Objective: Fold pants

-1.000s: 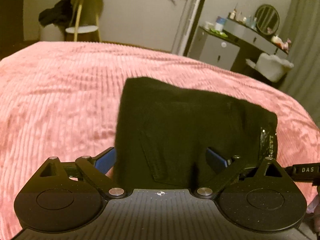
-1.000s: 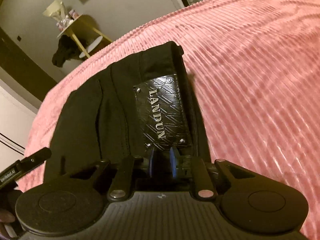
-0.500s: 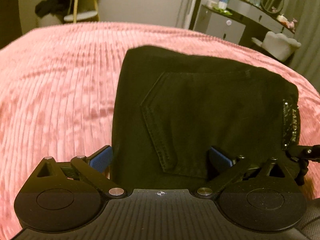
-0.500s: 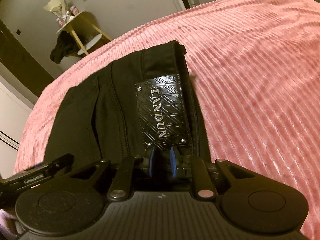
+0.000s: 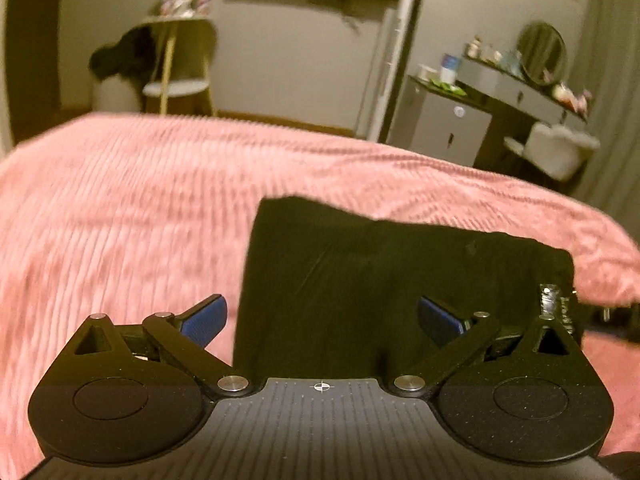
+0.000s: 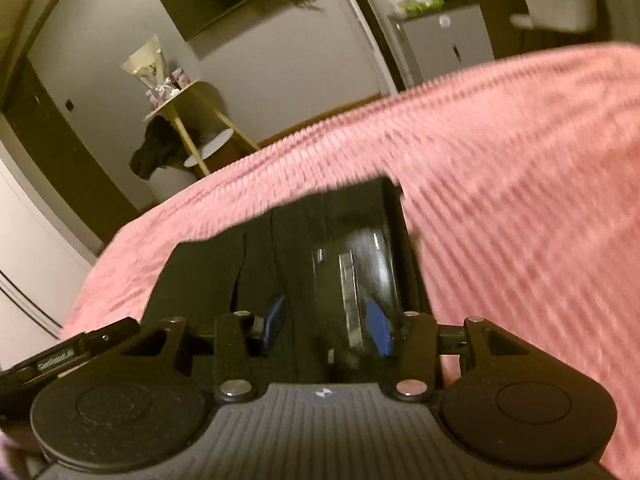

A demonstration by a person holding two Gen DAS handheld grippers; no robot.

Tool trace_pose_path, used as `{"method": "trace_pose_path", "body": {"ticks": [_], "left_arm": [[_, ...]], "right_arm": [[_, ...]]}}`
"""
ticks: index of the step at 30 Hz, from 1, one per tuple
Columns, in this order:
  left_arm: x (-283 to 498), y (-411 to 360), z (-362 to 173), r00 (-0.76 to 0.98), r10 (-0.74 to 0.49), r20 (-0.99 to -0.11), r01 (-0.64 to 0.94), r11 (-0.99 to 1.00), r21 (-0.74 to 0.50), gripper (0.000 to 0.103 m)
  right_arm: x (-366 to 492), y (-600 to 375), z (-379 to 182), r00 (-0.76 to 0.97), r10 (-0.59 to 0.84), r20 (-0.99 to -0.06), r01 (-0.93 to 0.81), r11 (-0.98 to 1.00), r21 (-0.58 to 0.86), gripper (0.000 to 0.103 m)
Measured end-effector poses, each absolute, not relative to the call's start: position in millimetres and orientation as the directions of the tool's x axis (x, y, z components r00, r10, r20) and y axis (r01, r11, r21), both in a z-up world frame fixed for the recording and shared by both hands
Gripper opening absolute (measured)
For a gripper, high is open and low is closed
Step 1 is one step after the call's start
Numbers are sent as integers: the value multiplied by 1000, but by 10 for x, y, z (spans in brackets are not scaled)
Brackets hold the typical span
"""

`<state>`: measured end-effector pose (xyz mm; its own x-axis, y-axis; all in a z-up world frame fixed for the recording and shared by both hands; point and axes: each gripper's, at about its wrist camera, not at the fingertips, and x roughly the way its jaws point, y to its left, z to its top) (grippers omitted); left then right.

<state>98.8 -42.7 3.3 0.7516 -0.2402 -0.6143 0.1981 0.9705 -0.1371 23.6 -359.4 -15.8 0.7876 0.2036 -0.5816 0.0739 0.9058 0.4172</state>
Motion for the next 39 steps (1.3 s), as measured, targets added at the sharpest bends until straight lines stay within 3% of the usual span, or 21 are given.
{"method": "trace_pose_path", "body": {"ticks": [6,11,14,20,23,24,25,33,39], "left_arm": [[1466,-838,64,746,-217,-630,223,972,-70,103],[1729,-1127,-247,660,-196,-726,278,961,-6,103],[1687,-1285,-431,679,-150,-718,341,932,127,103],[1696,-1219,-389,650,-161,-742,353,930,107,103],[1482,-1123,-275,643,-193,-742,380,921,90,103],[1382,-1050,-245,634,-223,-741,396,916,63,103],[1276,-980,-227,631,-244,-736,404,914,44,103],[678,-809,-278,649,-259,-715,451,888,88,103],[625,-828,-329,650,-252,-717,464,878,113,103]], "right_arm": [[874,-3337,45,807,156,-570,18,958,288,41],[1210,-3304,-368,678,140,-722,11,980,200,36],[1128,-3226,-577,694,113,-711,-27,991,131,36],[1096,-3194,-524,695,90,-713,-9,993,117,36],[914,-3114,-355,693,53,-719,19,996,92,45],[796,-3069,-285,689,43,-723,16,997,75,64],[701,-3034,-245,688,40,-725,11,998,65,77],[289,-2813,-426,615,-65,-786,-18,995,-96,83],[323,-2848,-441,602,-70,-795,4,996,-84,86]]}}
